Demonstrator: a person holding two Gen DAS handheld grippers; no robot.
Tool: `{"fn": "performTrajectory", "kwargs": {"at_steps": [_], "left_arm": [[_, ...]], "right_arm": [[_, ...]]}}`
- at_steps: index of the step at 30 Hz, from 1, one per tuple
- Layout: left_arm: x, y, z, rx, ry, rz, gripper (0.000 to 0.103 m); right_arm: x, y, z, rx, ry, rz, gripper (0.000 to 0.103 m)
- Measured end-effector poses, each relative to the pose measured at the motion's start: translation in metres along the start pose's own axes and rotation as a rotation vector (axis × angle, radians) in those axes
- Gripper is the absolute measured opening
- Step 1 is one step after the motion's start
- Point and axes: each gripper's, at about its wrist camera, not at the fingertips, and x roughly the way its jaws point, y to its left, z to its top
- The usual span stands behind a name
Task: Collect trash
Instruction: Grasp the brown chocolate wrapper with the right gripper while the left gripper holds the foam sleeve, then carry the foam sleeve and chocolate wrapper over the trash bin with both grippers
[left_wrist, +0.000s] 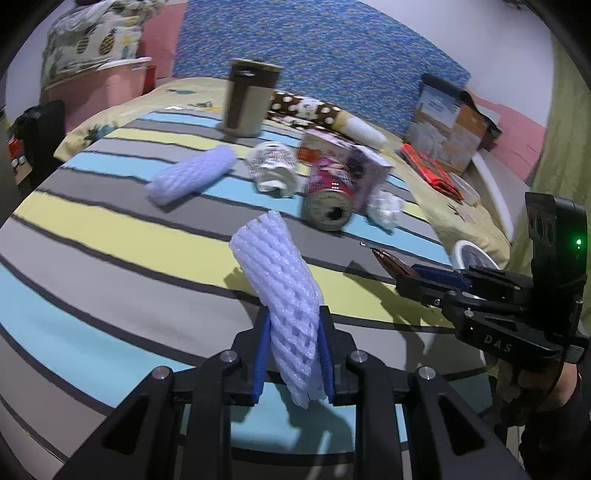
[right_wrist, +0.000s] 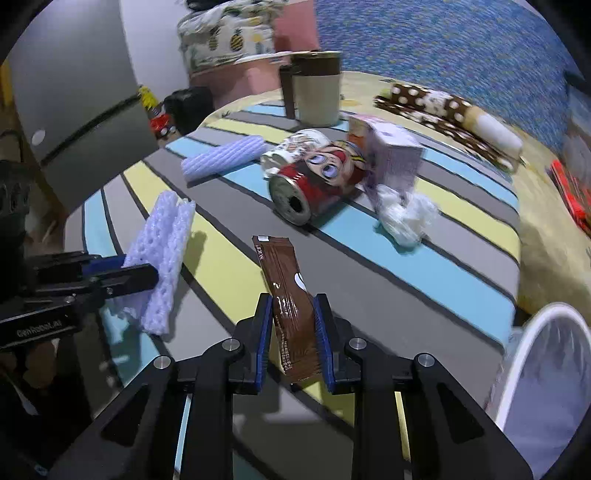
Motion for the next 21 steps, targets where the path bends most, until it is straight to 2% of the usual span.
{"fn": "performTrajectory", "kwargs": {"at_steps": [13, 21], "left_arm": [[0.013, -0.087, 0.008, 0.157, 0.017, -0.121, 0.025], [0.024, -0.145, 0.016, 0.256, 0.022, -0.210, 0.025]], "right_arm": [[-0.057, -0.045, -0.043, 0.204, -0.093, -0.096, 0.025], [-0.088, -0.086, -0.071, 0.335, -0.141, -0.189, 0.025]]}}
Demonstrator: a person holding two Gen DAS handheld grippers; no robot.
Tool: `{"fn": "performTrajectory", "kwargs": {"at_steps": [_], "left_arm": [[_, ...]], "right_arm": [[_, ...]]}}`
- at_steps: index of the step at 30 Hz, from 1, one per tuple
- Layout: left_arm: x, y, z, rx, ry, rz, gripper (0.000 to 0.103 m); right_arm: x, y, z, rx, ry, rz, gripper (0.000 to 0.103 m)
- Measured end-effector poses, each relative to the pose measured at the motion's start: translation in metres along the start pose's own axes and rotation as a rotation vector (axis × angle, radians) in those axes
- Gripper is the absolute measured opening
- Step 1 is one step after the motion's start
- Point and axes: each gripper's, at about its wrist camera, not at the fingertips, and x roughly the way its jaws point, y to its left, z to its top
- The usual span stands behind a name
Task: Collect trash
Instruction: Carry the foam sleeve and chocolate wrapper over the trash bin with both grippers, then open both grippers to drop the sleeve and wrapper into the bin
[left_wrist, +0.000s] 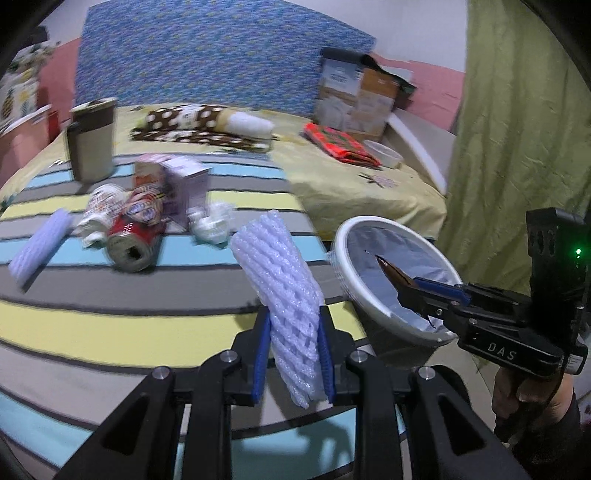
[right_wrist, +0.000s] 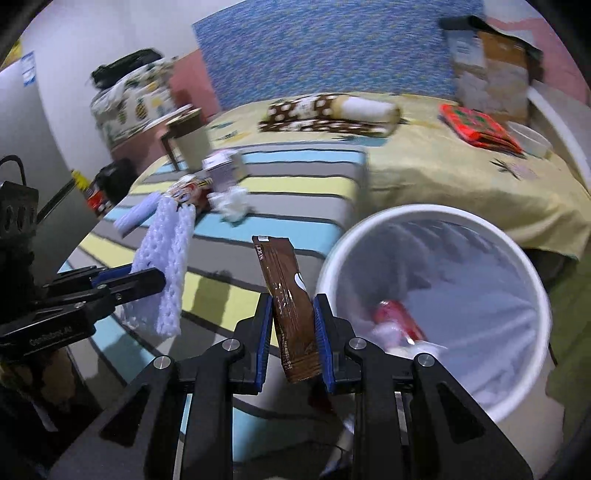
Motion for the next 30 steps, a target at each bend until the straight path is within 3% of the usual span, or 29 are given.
{"fn": "performTrajectory", "kwargs": {"at_steps": [9, 24, 30], "left_arm": [[0.026, -0.045, 0.016, 0.071, 0.018, -0.078, 0.025], [0.077, -0.091, 0.029, 0.137, 0.093, -0.156, 0.026], [0.086, -0.090, 0.028, 0.134, 0.100, -0.152, 0.041]], "right_arm": [[-0.012, -0.045, -0.012, 0.115, -0.011, -0.093, 0.025], [-0.010, -0.076, -0.024, 0.185, 0.022, -0.113, 0.025], [-0.009, -0.078, -0.026, 0.185, 0.031, -0.098, 0.027]]}}
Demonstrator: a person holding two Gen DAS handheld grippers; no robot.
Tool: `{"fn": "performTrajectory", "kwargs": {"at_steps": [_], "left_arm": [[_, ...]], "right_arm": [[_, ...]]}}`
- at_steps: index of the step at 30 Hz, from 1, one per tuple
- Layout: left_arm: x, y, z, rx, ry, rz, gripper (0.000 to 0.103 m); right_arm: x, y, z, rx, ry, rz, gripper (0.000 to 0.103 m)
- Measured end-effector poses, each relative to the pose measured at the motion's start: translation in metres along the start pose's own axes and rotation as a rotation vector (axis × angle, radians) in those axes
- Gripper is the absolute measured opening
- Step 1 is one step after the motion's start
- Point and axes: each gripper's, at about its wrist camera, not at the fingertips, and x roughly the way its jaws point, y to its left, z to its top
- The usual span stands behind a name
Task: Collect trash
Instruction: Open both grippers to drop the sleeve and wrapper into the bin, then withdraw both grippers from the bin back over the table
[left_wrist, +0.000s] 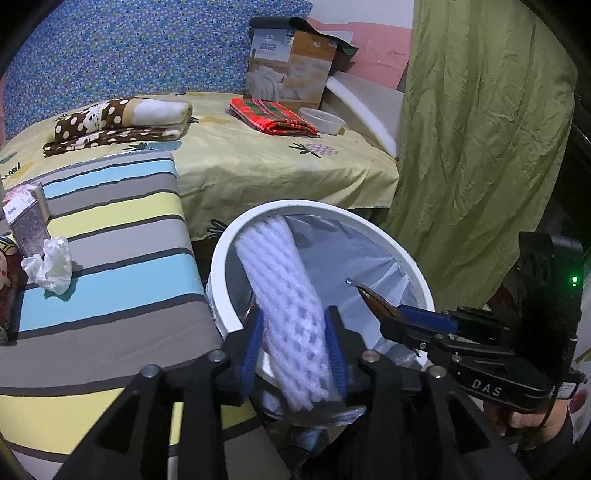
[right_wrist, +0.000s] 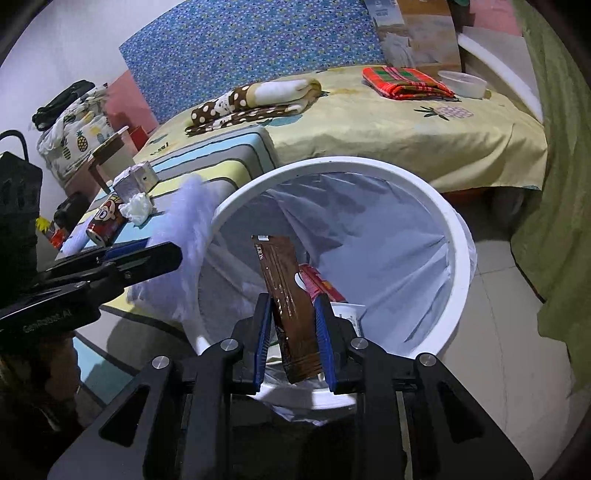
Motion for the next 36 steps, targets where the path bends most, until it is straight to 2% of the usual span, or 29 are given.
{"fn": "performTrajectory", "kwargs": {"at_steps": [4, 19, 36], "left_arm": [[0.000, 0.002, -0.001, -0.007, -0.005, 0.001, 0.045], [-0.035, 0.017, -0.019, -0.064, -0.043, 0.014, 0.045], [-0.090, 0.046, -0.054, -0.118, -0.118, 0.162, 0.045]], "right_arm": [[-0.002, -0.002, 0.002, 0.007, -0.016, -0.001, 0.030], [-0.020, 0.012, 0.004, 0.030, -0.087, 0.035, 0.041], [-0.021, 0.064, -0.005, -0.057, -0.081, 0.130, 0.041]]}}
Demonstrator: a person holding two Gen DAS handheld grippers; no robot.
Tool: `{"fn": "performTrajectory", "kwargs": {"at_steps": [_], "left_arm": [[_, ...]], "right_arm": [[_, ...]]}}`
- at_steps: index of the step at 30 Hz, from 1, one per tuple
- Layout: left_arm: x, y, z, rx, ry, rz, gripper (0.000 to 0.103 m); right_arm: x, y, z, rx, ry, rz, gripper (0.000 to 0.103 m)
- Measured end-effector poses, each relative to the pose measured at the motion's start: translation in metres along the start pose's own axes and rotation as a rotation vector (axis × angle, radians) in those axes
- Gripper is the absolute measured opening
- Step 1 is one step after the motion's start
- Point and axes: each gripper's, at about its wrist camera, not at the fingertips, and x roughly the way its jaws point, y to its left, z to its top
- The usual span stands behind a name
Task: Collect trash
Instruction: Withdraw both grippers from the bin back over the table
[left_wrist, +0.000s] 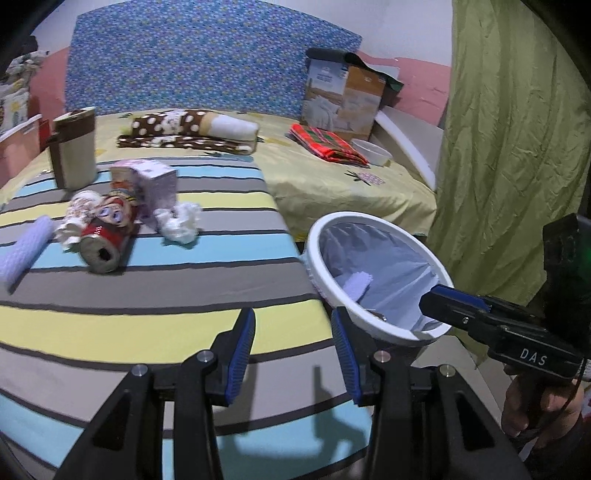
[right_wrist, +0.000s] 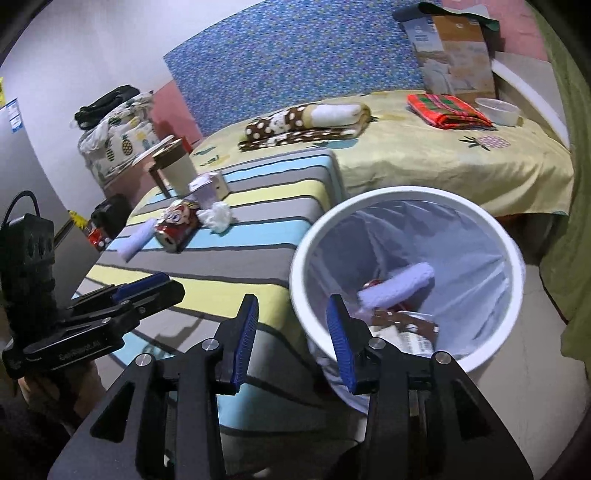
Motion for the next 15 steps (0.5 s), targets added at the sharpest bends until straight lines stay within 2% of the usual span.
{"fn": "performTrajectory", "kwargs": {"at_steps": [13, 15], "left_arm": [[-0.020, 0.054, -0.006, -0.086, -0.031, 0.123, 0.045], [-0.022, 0.062, -0.006, -0.098, -0.032, 0.133, 0.045]], "right_arm": [[0.026, 0.042, 0.012, -0.086, 0.029, 0.062, 0.041], [0.029, 0.047, 0.014, -0.095, 0.028, 0.067, 0.047]]}}
